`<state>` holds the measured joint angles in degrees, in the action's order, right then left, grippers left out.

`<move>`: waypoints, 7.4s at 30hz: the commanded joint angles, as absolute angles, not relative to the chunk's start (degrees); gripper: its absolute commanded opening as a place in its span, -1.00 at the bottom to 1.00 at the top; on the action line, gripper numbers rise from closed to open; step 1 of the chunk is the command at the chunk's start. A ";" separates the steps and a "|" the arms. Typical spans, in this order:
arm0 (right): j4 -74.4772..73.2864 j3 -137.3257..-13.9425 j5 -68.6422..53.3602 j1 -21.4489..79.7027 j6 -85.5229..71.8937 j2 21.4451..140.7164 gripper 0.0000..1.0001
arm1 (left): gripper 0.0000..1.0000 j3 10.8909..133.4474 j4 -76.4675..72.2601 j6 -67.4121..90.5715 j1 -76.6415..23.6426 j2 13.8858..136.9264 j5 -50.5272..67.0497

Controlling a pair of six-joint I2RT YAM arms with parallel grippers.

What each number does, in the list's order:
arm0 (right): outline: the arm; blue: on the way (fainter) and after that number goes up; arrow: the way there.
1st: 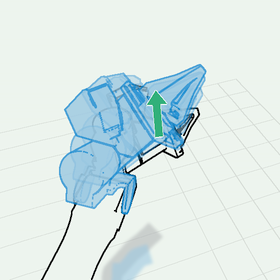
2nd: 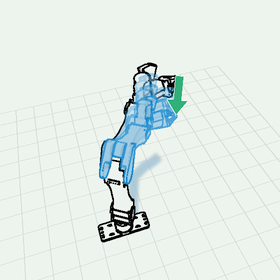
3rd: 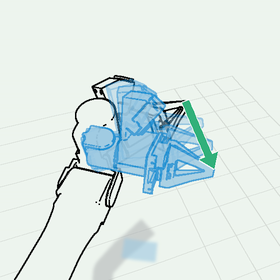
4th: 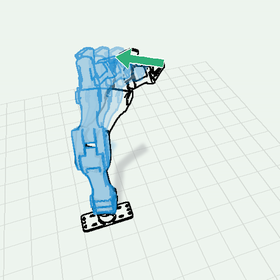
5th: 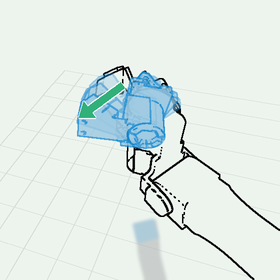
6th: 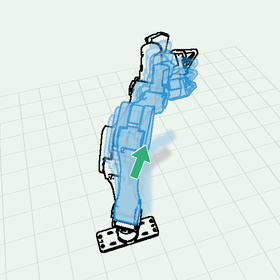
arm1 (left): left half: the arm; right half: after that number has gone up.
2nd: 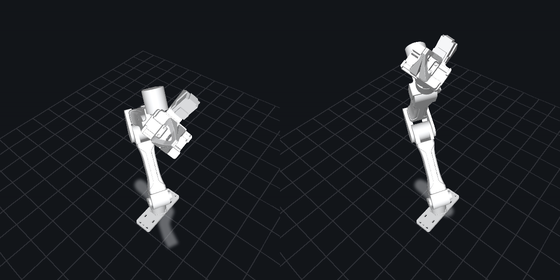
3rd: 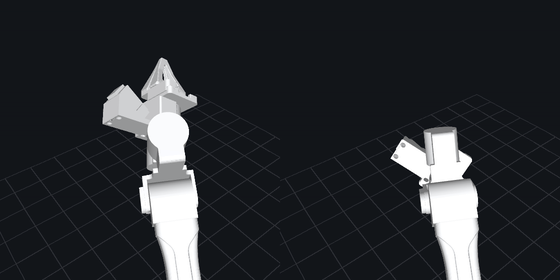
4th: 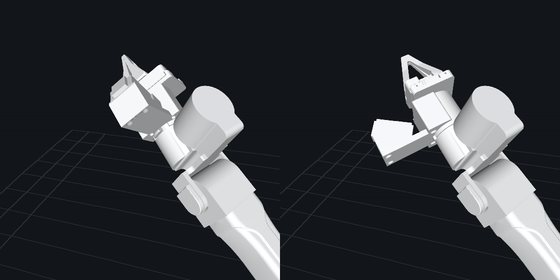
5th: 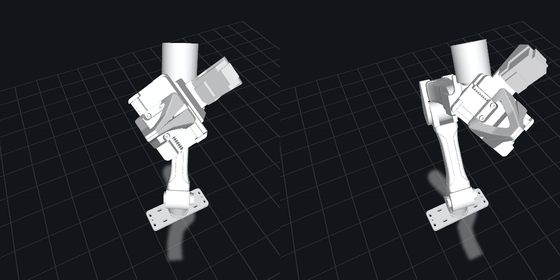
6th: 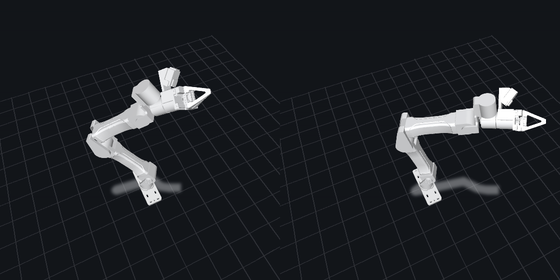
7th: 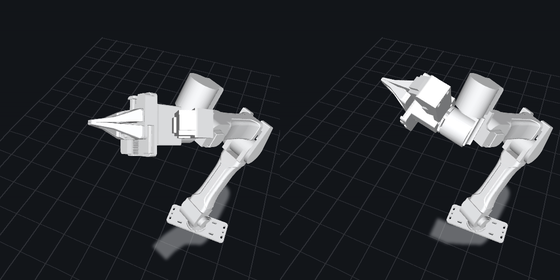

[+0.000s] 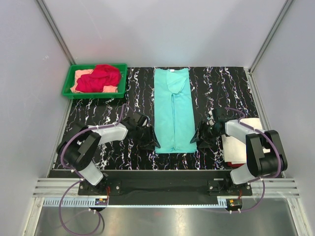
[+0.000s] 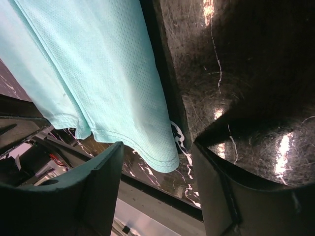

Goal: Fold and stack the t-shirts
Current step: Fold the tshirt

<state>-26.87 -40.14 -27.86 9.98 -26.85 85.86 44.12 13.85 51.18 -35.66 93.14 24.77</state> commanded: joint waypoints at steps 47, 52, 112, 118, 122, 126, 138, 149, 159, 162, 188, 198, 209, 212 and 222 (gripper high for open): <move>-37.44 -29.69 -31.82 20.48 -45.26 60.29 -1.00 | -1.00 40.06 26.71 57.75 -46.41 73.91 16.35; -37.53 -37.60 -30.85 19.43 -42.46 68.96 -1.00 | -1.00 49.29 28.39 54.24 -43.78 79.71 16.70; -52.65 -109.71 -34.71 3.25 -18.01 124.11 0.45 | 0.24 97.58 39.57 26.98 -18.11 110.93 18.10; -43.16 -97.05 -36.83 3.69 -20.66 118.48 0.40 | 0.29 87.01 28.48 25.94 -18.63 110.21 26.19; -40.08 -96.32 -34.98 3.69 -18.29 119.17 0.42 | 0.39 89.38 27.07 20.49 -20.12 113.46 24.26; -37.89 -98.35 -34.10 3.69 -16.79 122.60 0.42 | 0.37 93.24 26.10 18.72 -20.57 118.12 22.33; -33.67 -102.22 -36.38 3.78 -16.96 130.16 0.12 | 0.05 97.38 23.29 21.88 -20.39 124.10 21.88; -30.67 -105.99 -38.40 4.48 -19.95 133.41 -0.20 | -0.38 97.91 20.04 24.17 -20.04 126.65 22.76; -32.69 -107.93 -28.92 4.48 -21.80 135.88 -0.95 | -0.93 104.59 25.13 22.33 -20.04 130.78 15.74; -34.18 -108.63 -26.20 4.48 -20.22 134.57 -0.67 | -0.17 106.17 27.67 21.71 -20.04 129.21 13.62; 5.00 -86.32 -45.62 14.50 -44.82 130.42 -0.85 | -0.85 76.64 -19.86 43.42 -21.09 121.37 34.98; 13.35 -84.99 -41.84 12.13 -46.75 135.35 -0.83 | -0.94 81.12 -15.47 44.30 -20.13 128.58 30.24; 15.11 -87.62 -40.95 7.65 -53.87 138.95 -0.48 | -0.98 85.24 -9.41 42.55 -18.98 132.01 30.85; 15.82 -88.15 -42.01 7.56 -55.72 138.61 -0.42 | -0.98 87.18 -6.95 40.96 -18.90 132.19 31.11; 6.27 -91.31 -42.18 6.15 -53.97 132.28 -0.27 | -0.97 96.15 2.10 37.36 -18.72 132.10 31.99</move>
<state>11.97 -88.29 -42.96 7.01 -55.79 136.53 92.88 -0.73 39.99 -19.05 133.38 31.55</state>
